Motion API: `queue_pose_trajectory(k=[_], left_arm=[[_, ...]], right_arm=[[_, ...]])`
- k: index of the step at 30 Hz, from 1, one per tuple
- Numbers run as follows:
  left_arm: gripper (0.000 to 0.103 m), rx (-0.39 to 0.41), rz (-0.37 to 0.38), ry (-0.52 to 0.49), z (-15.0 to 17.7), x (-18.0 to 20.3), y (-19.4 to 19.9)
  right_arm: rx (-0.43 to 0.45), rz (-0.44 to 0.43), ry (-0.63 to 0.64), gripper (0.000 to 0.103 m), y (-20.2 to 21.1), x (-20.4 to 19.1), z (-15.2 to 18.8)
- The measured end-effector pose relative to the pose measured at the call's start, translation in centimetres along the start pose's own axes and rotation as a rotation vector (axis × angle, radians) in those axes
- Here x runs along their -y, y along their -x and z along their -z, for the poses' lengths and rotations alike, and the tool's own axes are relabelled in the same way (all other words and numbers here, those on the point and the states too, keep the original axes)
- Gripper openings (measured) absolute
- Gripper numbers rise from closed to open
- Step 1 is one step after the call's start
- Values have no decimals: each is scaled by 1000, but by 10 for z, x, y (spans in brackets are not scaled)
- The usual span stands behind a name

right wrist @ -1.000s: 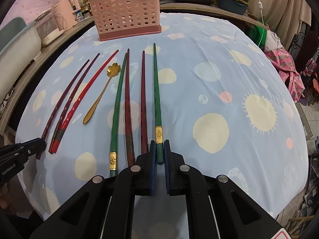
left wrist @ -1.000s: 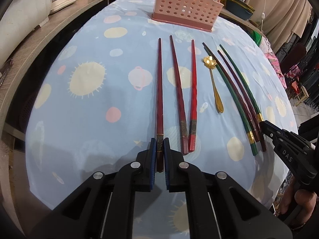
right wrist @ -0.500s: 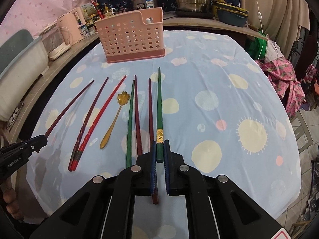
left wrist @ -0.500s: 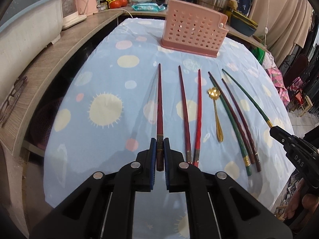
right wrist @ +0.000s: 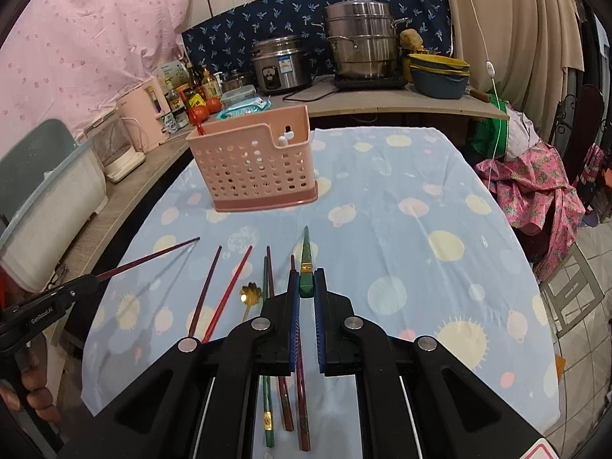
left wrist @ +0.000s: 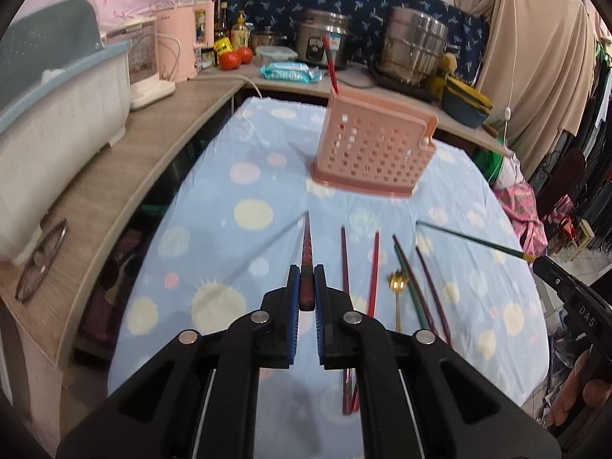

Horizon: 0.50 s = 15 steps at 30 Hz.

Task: Organize utensils
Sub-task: 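Carry both chopsticks up into the pink basket and open both tools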

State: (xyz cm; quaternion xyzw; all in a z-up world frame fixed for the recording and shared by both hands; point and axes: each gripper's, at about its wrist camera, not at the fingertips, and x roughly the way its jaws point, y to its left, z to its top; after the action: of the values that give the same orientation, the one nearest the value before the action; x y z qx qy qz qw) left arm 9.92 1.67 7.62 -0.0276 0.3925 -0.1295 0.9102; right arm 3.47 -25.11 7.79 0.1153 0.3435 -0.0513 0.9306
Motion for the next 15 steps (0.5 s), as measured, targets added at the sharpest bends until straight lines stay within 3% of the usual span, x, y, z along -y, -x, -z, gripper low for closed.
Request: queue_pose_trajectory(k=[15], left_arm=[[7,189,13,-5,-93,12,13]], right_arm=[[131,-39,-15,7,1,1,-75]])
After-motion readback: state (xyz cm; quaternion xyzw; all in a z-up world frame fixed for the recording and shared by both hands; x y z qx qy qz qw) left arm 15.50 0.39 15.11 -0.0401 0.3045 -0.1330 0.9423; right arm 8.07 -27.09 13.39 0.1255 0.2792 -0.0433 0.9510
